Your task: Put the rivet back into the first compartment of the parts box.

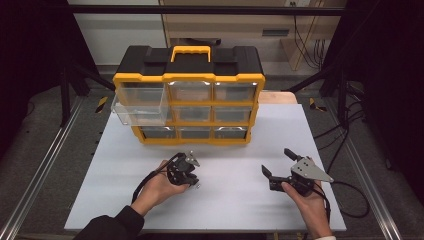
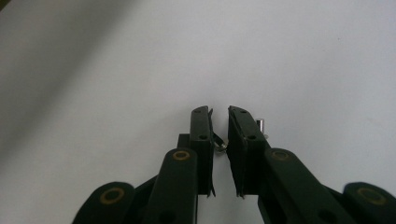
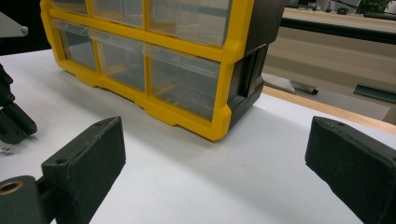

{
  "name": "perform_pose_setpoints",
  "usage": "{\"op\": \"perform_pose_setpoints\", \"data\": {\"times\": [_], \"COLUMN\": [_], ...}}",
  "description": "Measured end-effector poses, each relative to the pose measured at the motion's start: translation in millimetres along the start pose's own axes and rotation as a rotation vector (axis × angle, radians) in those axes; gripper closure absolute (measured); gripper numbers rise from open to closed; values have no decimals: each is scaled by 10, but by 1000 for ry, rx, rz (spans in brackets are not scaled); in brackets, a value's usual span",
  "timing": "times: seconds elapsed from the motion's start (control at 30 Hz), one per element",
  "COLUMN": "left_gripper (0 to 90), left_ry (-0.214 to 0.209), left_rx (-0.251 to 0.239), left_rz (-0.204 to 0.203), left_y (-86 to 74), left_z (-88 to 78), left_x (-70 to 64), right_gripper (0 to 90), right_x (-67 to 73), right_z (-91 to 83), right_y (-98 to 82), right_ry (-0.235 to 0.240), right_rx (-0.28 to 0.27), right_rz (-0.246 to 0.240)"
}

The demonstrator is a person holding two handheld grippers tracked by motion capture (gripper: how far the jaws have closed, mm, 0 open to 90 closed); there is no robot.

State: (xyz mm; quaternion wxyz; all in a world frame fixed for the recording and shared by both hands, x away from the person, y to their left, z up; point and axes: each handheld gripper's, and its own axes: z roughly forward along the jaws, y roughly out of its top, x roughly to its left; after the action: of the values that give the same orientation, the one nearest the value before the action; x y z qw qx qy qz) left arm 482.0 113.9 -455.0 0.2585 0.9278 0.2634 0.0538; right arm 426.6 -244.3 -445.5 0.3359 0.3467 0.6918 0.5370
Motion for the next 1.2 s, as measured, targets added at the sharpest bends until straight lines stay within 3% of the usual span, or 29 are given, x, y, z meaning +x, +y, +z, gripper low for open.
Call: {"op": "perform_pose_setpoints", "data": {"times": [0.1, 0.17, 0.6, 0.7, 0.83, 0.9, 1.0, 1.13, 1.2], "left_gripper": [798, 798, 799, 800, 800, 800, 800, 800, 800], "left_ry": [2, 14, 36, 32, 44, 37, 44, 62, 69], "left_rx": [-5, 32, 0, -4, -9, -38, -52, -49, -58], "left_rz": [0, 48, 52, 18, 46, 15, 8, 51, 47], "left_y": [1, 9, 50, 46, 59, 60, 80, 128, 152], "left_z": [-27, -78, -269, -291, -341, -351, -402, -519, -573], "left_x": [16, 65, 96, 83, 115, 95, 93, 113, 103], "right_gripper": [51, 51, 51, 51, 51, 51, 51, 51, 51], "right_x": [-1, 0, -1, -1, -1, -2, -3, -2, -1], "right_z": [0, 0, 0, 1, -1, -1, -2, -1, -1], "right_y": [0, 0, 0, 0, 2, 2, 2, 2, 1], "right_ry": [0, 0, -1, -2, -3, -3, -3, -2, -2], "right_rx": [0, 0, 0, 1, -1, -2, -2, -2, -2], "right_rz": [0, 0, 0, 0, 0, -1, 0, -2, -1]}}
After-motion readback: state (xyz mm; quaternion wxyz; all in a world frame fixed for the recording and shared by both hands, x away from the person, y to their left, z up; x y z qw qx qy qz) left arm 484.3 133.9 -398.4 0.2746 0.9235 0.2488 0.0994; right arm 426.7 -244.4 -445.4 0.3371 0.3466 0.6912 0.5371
